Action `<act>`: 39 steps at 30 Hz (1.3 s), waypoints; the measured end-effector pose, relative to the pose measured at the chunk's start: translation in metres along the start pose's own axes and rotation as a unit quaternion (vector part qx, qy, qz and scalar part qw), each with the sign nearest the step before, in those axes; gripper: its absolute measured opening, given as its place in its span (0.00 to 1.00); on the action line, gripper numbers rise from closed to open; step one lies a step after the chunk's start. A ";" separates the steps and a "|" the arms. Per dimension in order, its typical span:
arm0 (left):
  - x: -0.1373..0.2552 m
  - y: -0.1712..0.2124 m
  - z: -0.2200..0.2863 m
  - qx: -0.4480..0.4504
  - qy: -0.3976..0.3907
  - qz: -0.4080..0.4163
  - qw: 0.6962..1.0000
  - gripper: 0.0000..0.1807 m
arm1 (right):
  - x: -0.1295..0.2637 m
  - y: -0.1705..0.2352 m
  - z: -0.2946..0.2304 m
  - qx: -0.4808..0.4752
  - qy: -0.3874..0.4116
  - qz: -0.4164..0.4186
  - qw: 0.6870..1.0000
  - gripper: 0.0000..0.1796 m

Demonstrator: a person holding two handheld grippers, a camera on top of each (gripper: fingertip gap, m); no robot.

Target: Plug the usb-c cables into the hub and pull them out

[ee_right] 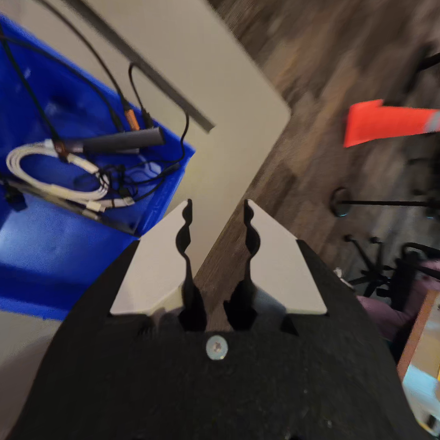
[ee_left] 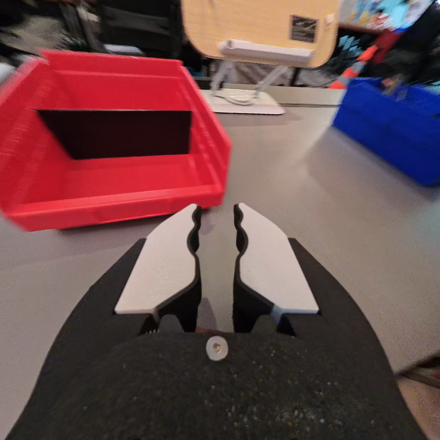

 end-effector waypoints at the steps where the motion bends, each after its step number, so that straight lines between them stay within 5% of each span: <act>1: 0.005 0.000 -0.009 -0.023 -0.039 0.002 0.999 0.16 | 0.018 0.004 -0.004 -0.021 0.032 0.043 0.998 0.24; 7: 0.022 0.000 -0.046 -0.079 -0.161 0.014 0.984 0.23 | 0.068 0.074 -0.123 -0.194 0.097 0.314 0.924 0.28; 11: 0.023 0.009 -0.057 -0.050 -0.156 0.007 0.986 0.22 | 0.054 0.119 -0.232 -0.268 0.052 0.289 0.918 0.28; 15: 0.028 -0.002 -0.050 0.020 -0.066 0.069 0.995 0.20 | 0.049 0.147 -0.284 -0.277 0.044 0.255 0.925 0.27; 20: 0.029 0.005 -0.055 0.020 -0.100 0.036 0.994 0.28 | 0.051 0.164 -0.293 -0.313 -0.025 0.261 0.913 0.33; 25: 0.017 0.013 -0.039 0.040 -0.044 -0.011 0.998 0.31 | 0.049 0.171 -0.288 -0.322 -0.042 0.254 0.911 0.40; 39: -0.003 0.009 -0.045 0.035 -0.097 -0.046 0.994 0.42 | 0.051 0.201 -0.278 -0.335 -0.013 0.231 0.914 0.46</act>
Point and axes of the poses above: each gripper's, where its closed fingertips meet, x back along the fingers, y out of its underside, z = x × y across the jaws, the point moved 7 cm from there along x, back along the fingers, and after that the axes turned 5 degrees about y, right-handed, at the moved point
